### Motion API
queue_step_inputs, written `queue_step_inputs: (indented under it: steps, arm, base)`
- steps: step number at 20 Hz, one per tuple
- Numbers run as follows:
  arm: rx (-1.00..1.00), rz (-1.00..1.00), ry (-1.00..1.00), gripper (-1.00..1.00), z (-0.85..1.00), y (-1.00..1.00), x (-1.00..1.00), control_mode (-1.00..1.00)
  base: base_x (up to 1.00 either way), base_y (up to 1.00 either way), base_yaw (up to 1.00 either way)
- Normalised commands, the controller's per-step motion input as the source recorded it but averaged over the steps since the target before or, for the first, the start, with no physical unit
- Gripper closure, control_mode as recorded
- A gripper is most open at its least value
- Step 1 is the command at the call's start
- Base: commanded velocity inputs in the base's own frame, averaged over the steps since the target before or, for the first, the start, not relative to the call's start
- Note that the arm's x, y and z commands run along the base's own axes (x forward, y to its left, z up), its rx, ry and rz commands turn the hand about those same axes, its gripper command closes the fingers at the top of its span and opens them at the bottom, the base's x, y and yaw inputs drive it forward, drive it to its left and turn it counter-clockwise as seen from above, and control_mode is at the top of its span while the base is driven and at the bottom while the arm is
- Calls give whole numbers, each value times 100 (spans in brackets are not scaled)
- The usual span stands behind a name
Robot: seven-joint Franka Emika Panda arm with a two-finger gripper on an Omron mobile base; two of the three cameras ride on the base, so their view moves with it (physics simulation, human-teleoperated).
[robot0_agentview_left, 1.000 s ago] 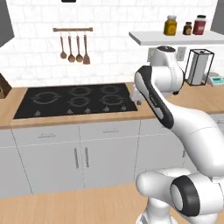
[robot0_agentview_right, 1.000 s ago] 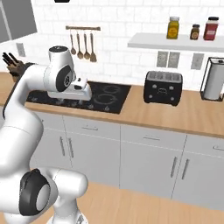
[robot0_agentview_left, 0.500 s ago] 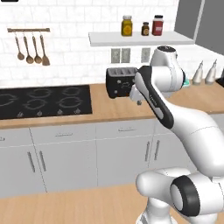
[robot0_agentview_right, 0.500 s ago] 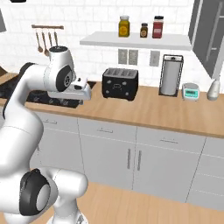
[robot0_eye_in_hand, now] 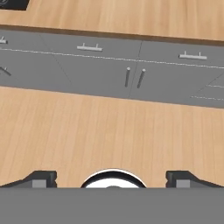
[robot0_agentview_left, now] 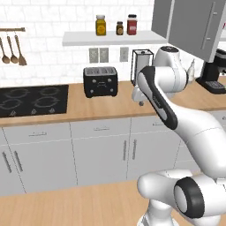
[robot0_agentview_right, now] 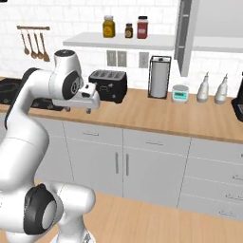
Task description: Gather all objects into one cabinet and sort the glasses and bowls to opposite sides.
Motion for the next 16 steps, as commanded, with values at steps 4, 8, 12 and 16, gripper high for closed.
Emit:
queue_step_inputs:
  steps: [4,8,12,16]
  arm:
    - [0,0,0,-100,0,0,0,100]
    - [0,0,0,-100,0,0,0,100]
    - [0,0,0,-100,0,0,0,100]
    - [0,0,0,-100,0,0,0,100]
  base:
    - [-74,-100,13]
    - [-79,-100,16]
    - [-52,-100,20]
    - [-50,-100,21]
